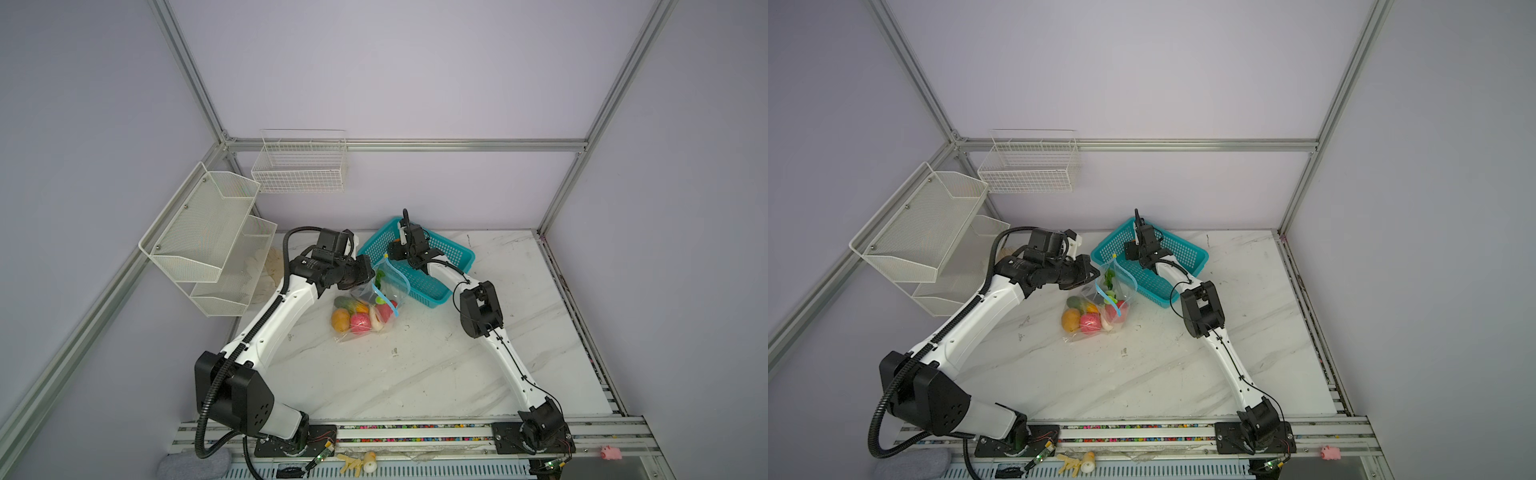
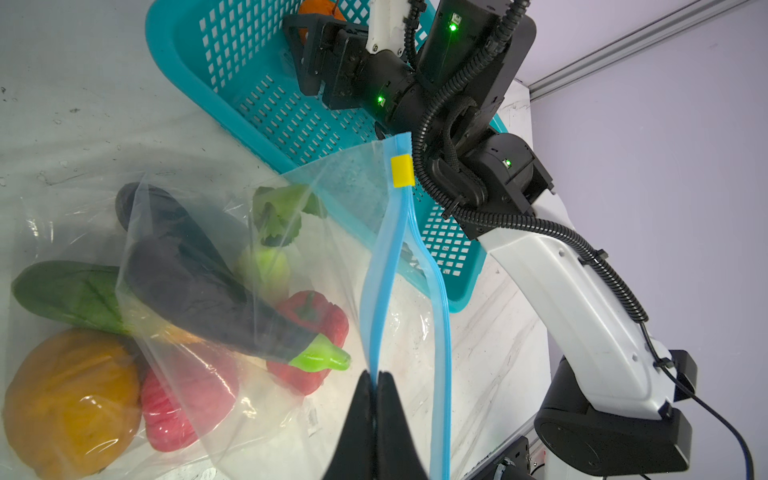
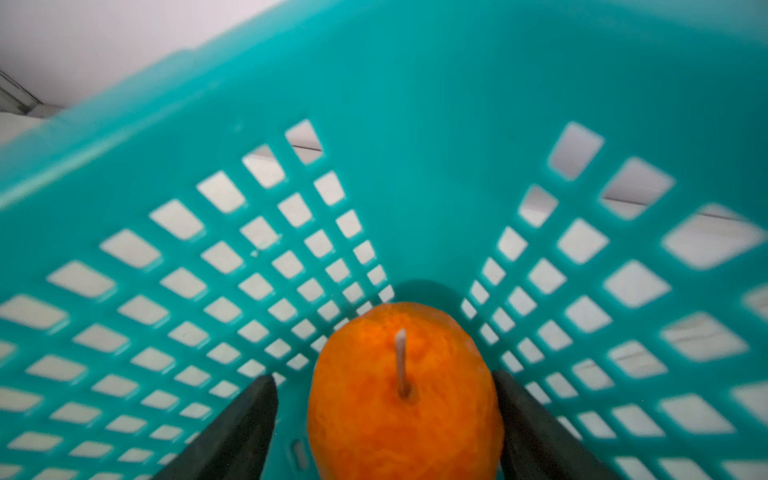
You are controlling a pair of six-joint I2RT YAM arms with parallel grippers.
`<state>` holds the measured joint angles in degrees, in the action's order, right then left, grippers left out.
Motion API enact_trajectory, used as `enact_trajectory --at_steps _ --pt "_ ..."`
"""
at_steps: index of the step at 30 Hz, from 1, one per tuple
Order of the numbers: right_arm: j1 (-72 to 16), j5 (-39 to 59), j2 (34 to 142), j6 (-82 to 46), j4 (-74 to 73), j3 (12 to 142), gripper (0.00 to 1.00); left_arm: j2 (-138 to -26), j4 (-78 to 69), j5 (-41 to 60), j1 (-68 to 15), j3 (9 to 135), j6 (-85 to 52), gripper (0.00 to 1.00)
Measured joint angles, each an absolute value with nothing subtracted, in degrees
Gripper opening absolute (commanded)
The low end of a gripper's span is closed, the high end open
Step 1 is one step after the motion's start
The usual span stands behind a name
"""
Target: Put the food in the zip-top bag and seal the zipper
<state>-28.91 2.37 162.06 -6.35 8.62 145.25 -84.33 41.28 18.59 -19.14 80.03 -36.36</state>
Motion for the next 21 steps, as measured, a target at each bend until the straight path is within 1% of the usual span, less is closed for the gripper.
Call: enact_trajectory --at_steps 3,9,21 --pt "-28.91 2.57 162.01 -6.37 8.14 144.81 0.74 -84.49 41.3 18.59 -19.14 80.03 -36.34 0.0" --pt "-28.91 2.7 161.73 -6.13 7.46 143.2 0.7 -84.88 41.28 18.59 -19.14 80.03 -36.34 0.0" --pt "-28.86 2.83 157.51 -5.5 6.96 139.74 0.64 -85.43 41.3 18.59 -18.74 80.03 -36.34 0.0"
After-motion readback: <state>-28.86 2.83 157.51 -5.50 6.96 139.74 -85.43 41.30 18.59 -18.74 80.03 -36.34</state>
